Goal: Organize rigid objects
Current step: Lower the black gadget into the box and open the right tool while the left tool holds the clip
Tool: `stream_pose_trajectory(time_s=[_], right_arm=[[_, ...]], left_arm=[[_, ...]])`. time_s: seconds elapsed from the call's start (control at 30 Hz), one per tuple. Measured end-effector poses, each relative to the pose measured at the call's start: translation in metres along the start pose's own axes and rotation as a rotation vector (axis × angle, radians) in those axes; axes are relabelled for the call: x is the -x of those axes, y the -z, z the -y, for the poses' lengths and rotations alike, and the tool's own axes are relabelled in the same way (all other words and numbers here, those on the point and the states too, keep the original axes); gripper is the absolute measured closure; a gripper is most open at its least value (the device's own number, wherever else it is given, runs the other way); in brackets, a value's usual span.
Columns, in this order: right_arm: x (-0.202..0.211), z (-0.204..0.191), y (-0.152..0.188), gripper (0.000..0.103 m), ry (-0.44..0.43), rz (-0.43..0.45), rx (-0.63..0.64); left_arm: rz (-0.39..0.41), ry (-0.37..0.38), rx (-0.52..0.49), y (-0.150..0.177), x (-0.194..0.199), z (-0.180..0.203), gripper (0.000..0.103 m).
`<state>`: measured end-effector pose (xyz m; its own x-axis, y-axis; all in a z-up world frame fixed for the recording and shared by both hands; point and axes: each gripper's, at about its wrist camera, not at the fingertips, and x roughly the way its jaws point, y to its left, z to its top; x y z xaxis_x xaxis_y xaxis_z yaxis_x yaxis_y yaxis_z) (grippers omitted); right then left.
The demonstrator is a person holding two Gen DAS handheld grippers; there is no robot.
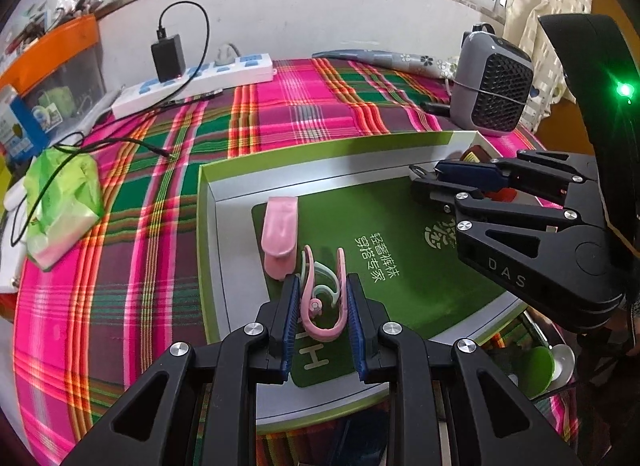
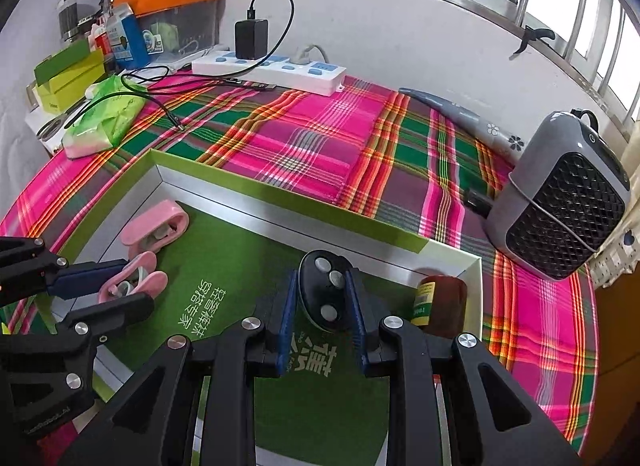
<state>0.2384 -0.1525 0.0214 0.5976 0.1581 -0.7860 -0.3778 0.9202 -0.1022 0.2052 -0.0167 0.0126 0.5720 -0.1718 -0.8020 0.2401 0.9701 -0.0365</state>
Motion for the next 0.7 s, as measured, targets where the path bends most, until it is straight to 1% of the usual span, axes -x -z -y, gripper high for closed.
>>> stream_pose_trajectory(time_s=[0.3,0.7], right_arm=[[-0.0003,-0.0007,-0.0004,0.077,0.0,0.005,0.004],[0.0005,-0.003,0.0005,0.077,-0.022,0.009,0.003]], left_arm=[[-0.003,-0.013,-0.006,-0.0004,-0.0008,0.0014,0.081],[-0.005,-0.023,-0.01,-0.0001,-0.001,0.0017,0.081]])
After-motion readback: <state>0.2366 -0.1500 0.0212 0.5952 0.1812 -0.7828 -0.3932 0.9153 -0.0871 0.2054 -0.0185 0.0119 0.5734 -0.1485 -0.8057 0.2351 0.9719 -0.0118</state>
